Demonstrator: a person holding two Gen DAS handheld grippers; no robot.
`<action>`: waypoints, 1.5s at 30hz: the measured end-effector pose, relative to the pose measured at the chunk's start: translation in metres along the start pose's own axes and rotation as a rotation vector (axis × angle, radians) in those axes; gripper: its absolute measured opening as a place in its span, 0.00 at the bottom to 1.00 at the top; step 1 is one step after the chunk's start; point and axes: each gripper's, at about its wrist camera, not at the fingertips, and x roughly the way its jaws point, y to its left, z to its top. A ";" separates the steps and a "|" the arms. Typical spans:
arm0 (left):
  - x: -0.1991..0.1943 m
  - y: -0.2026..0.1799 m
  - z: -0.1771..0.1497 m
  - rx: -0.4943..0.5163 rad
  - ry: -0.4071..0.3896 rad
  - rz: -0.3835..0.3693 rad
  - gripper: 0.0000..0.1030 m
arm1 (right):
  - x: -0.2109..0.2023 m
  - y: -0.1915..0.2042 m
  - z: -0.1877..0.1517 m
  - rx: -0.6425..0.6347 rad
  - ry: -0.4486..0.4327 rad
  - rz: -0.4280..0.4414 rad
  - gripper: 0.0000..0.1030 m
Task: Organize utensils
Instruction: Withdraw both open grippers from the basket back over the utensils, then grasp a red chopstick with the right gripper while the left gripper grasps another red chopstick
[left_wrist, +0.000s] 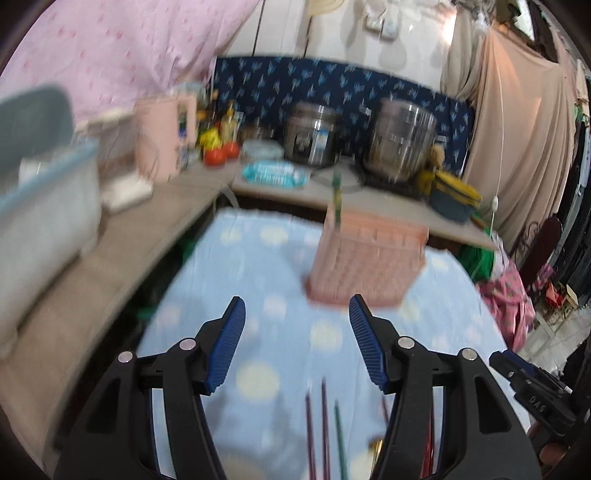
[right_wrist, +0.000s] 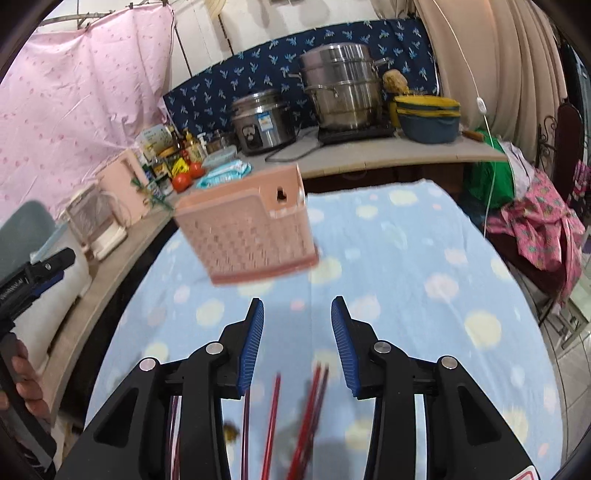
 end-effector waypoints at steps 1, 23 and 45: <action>-0.001 0.002 -0.009 -0.002 0.016 0.001 0.54 | -0.006 -0.001 -0.015 0.003 0.016 -0.005 0.37; -0.038 0.014 -0.175 0.012 0.275 -0.009 0.54 | -0.039 0.010 -0.173 -0.011 0.164 -0.081 0.37; -0.041 -0.005 -0.210 0.097 0.344 -0.033 0.53 | -0.045 0.020 -0.192 -0.051 0.193 -0.079 0.37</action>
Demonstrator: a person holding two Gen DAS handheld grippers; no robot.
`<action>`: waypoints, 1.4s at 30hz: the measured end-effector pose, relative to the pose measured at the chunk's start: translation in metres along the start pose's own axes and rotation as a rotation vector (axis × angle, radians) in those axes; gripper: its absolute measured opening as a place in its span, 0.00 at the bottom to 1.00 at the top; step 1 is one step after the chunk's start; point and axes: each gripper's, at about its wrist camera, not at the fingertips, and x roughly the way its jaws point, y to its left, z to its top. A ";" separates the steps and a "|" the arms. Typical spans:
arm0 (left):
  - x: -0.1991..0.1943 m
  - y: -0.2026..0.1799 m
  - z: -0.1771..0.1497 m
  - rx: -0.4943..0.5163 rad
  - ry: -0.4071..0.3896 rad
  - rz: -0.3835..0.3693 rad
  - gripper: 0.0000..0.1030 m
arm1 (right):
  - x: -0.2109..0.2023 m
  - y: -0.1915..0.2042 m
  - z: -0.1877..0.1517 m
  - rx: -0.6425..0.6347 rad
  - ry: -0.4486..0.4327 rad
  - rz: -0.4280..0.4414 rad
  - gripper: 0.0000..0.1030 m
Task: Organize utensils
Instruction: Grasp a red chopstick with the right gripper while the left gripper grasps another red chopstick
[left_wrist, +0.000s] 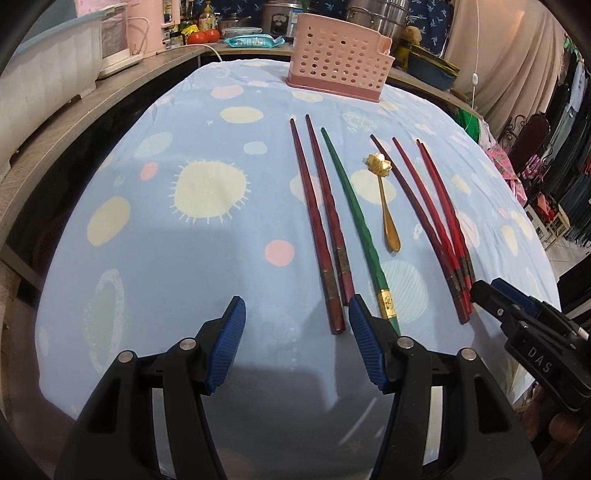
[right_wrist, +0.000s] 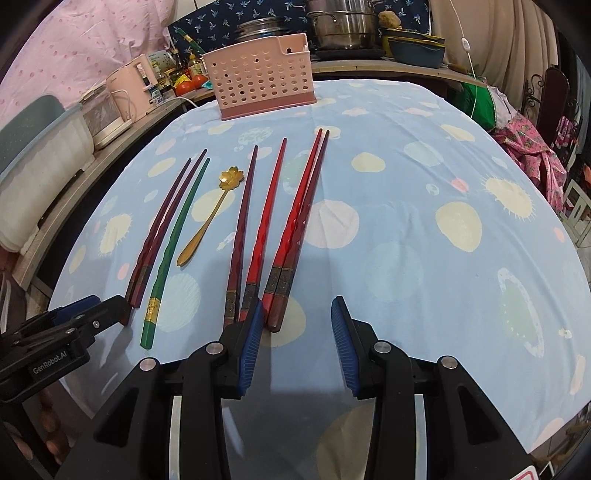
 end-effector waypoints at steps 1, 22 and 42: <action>0.000 0.000 0.000 -0.001 0.000 0.001 0.53 | 0.000 -0.001 0.000 0.002 -0.001 -0.001 0.37; 0.001 0.012 0.002 -0.029 -0.009 0.029 0.50 | -0.001 -0.010 -0.002 0.013 -0.005 -0.029 0.25; 0.008 -0.001 0.006 0.009 -0.018 -0.001 0.21 | 0.006 -0.010 0.001 -0.003 -0.012 -0.027 0.08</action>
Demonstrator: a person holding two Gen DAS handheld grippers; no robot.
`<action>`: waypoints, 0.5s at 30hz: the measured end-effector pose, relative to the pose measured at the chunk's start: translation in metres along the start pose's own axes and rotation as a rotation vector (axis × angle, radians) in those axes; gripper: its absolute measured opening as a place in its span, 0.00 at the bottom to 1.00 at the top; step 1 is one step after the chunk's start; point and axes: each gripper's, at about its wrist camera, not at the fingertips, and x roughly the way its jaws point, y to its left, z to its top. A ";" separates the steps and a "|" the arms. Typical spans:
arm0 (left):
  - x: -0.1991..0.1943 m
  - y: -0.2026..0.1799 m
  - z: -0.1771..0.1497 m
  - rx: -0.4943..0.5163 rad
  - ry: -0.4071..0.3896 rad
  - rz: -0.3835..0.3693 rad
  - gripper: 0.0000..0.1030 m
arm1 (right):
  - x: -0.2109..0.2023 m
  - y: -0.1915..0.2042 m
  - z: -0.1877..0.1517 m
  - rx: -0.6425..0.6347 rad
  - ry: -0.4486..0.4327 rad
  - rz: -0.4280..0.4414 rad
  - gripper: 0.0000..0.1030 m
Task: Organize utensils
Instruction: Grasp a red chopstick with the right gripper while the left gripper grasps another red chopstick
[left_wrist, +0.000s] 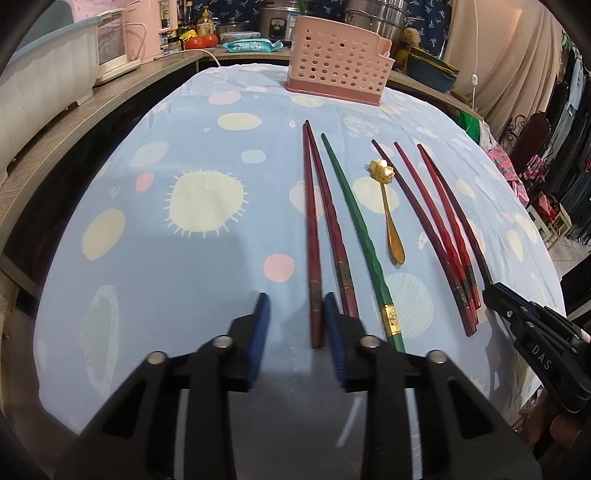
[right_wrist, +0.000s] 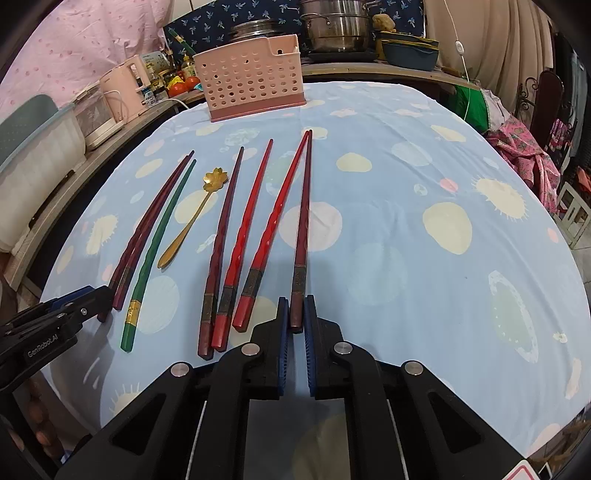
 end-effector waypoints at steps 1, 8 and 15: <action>0.000 0.001 0.000 -0.003 0.003 -0.011 0.10 | 0.000 0.000 0.000 0.000 0.000 0.002 0.08; -0.003 0.006 0.003 -0.026 0.008 -0.041 0.07 | -0.004 -0.003 0.002 0.013 -0.008 0.014 0.07; -0.023 0.011 0.014 -0.053 -0.039 -0.044 0.07 | -0.023 -0.009 0.014 0.030 -0.059 0.022 0.07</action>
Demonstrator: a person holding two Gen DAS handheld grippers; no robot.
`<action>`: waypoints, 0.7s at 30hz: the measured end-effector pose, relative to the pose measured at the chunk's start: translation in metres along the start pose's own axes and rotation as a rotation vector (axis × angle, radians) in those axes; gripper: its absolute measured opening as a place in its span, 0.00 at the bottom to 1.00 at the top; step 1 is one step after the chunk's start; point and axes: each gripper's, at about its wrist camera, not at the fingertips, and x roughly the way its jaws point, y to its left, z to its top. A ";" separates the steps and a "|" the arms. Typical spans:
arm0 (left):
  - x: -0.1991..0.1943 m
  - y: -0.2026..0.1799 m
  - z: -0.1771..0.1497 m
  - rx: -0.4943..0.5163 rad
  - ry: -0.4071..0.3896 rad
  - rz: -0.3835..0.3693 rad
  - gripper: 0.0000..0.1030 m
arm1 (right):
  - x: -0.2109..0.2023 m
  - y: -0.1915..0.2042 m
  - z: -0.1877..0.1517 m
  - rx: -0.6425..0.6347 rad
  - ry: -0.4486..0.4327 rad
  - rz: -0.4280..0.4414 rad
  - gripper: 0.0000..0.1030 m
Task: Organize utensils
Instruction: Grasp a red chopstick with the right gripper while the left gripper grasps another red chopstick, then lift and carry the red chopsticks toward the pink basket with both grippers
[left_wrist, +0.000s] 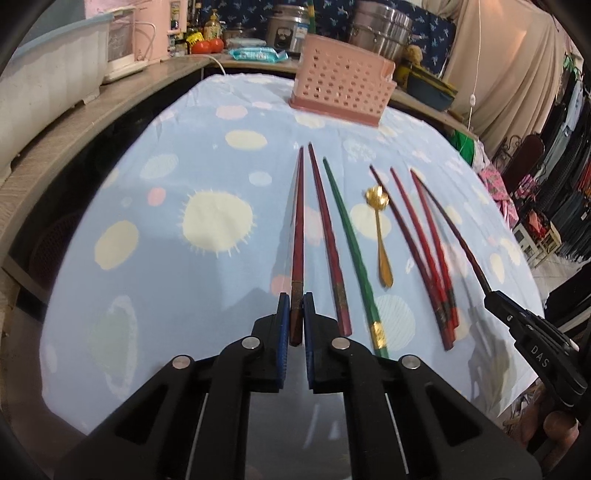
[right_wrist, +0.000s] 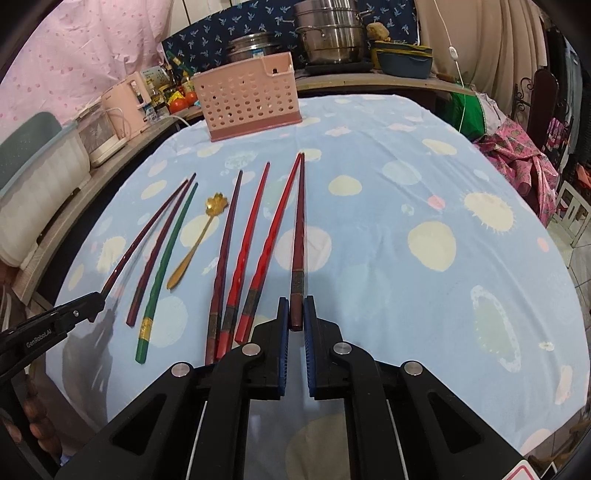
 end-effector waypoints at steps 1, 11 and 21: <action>-0.004 0.000 0.004 -0.004 -0.011 -0.002 0.07 | -0.003 -0.001 0.003 0.005 -0.009 0.003 0.07; -0.029 0.000 0.047 -0.029 -0.105 -0.026 0.07 | -0.035 -0.009 0.054 0.036 -0.135 0.011 0.07; -0.048 -0.004 0.108 -0.024 -0.234 -0.014 0.07 | -0.045 -0.016 0.119 0.063 -0.245 0.038 0.07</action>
